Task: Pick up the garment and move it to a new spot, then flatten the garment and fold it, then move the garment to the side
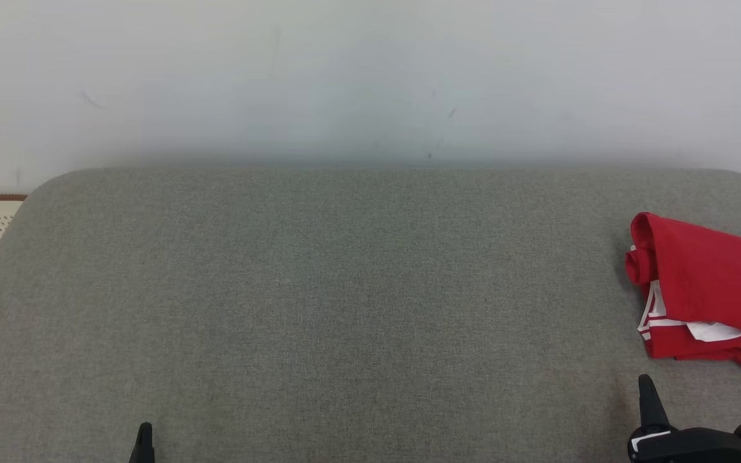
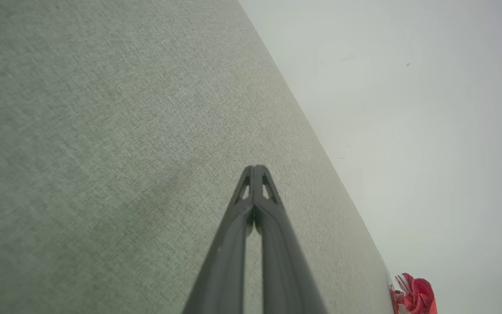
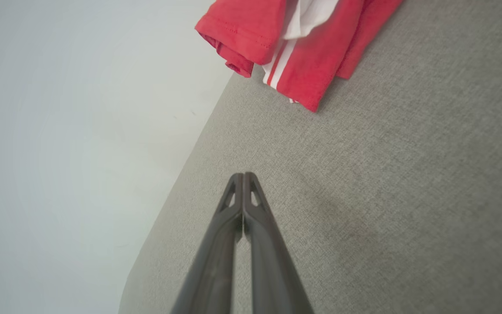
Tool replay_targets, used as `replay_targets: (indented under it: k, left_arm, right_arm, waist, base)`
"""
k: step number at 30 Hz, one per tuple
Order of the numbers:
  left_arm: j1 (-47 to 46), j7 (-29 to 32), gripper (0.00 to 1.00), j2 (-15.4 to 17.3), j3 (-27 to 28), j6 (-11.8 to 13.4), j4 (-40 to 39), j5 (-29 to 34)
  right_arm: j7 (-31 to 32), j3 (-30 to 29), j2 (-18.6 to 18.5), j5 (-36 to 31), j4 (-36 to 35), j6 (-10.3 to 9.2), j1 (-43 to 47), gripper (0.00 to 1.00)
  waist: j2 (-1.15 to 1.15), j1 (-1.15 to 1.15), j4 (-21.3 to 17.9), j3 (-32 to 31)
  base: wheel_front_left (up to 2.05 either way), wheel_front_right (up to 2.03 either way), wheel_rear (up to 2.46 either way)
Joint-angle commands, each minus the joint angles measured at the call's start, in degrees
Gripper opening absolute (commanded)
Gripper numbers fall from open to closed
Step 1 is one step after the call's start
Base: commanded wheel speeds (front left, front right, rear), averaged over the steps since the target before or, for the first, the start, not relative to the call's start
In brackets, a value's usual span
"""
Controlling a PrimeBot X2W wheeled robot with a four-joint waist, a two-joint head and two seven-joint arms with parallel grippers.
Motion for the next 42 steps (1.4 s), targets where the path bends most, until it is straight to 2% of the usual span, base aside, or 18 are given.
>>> replay_targets:
  k: [1, 23, 42]
  left_arm:
    - [-1.4, 0.3, 0.0, 0.5, 0.3, -0.2, -0.6, -1.8]
    - [-2.4, 3.5, 0.0, 0.5, 0.7, -1.4, -0.7, -15.3]
    - [-3.0, 5.6, 0.0, 0.6, 0.9, -2.2, -0.8, -24.6]
  right_arm:
    - [0.3, -0.3, 0.1, 1.5, -0.8, 0.02, -1.1, 0.0]
    - [3.8, -2.6, 0.5, 15.1, -2.4, 0.02, -1.3, 0.0]
    - [6.2, -4.1, 0.8, 24.5, -3.5, 0.02, -1.1, 0.0]
  waist:
    - [0.0, 0.0, 0.0, 0.0]
    - [0.0, -0.01, 0.2, 0.3]
    - [0.0, -0.01, 0.3, 0.6]
  base:
    - [0.0, 0.0, 0.0]
    - [0.0, 0.0, 0.0]
    - [0.0, 0.0, 0.0]
